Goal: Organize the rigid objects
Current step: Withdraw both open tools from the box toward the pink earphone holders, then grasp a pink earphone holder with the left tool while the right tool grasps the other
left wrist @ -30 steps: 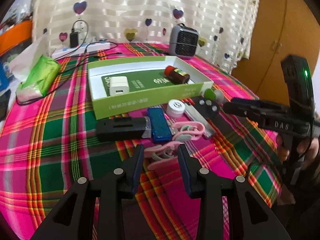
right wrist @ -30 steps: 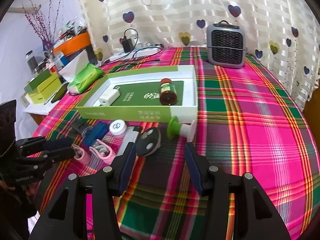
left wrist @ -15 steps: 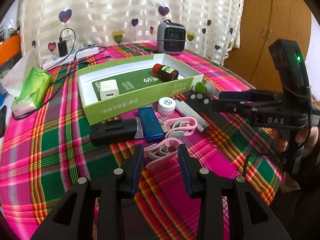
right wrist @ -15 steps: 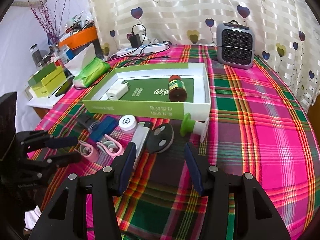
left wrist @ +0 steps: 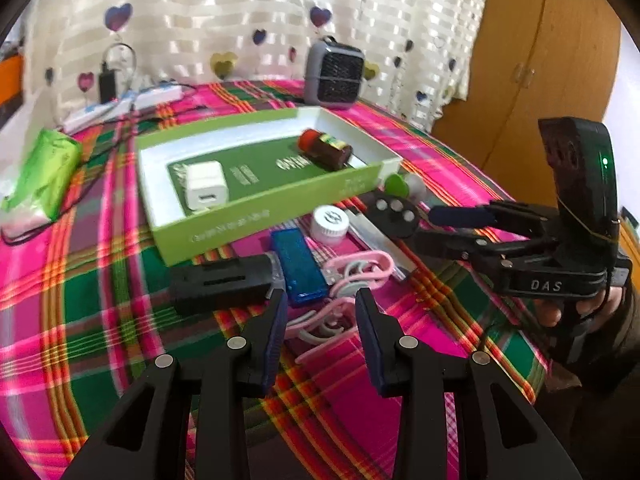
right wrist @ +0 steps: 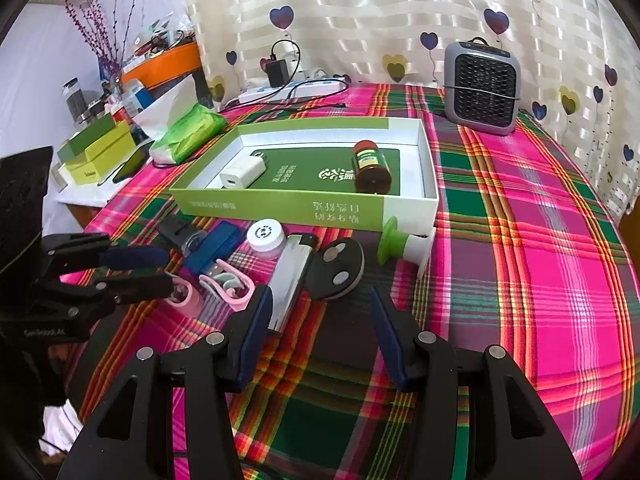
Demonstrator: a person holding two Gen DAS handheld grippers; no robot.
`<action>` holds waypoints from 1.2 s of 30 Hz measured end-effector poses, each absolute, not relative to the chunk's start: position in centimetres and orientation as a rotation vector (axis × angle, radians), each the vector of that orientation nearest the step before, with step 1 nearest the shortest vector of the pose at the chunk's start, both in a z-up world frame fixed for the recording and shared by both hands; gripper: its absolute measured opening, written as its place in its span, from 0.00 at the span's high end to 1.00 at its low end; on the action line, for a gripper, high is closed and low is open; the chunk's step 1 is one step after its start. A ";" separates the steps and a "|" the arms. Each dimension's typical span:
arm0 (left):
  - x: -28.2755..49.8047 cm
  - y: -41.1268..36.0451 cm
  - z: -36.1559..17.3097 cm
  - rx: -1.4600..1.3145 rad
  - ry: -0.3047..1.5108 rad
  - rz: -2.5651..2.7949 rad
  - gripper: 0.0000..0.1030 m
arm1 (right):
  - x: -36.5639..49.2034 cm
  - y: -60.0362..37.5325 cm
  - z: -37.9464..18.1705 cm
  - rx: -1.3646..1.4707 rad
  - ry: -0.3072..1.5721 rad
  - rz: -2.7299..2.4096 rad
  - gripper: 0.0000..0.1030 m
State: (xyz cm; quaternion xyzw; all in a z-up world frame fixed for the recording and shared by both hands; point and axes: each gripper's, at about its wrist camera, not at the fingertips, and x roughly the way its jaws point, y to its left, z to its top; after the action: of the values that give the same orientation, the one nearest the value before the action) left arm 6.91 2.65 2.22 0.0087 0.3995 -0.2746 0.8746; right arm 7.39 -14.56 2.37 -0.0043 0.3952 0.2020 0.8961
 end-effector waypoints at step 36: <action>5.2 -0.6 1.4 0.183 0.890 -0.476 0.67 | 7.7 -13.0 2.5 -0.041 0.806 0.485 0.50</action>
State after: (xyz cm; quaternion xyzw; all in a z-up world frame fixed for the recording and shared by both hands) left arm 5.20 -0.60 1.40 0.0877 0.4258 -0.2278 0.8713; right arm 7.72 -12.99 2.54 -0.0198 0.3883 0.2336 0.8912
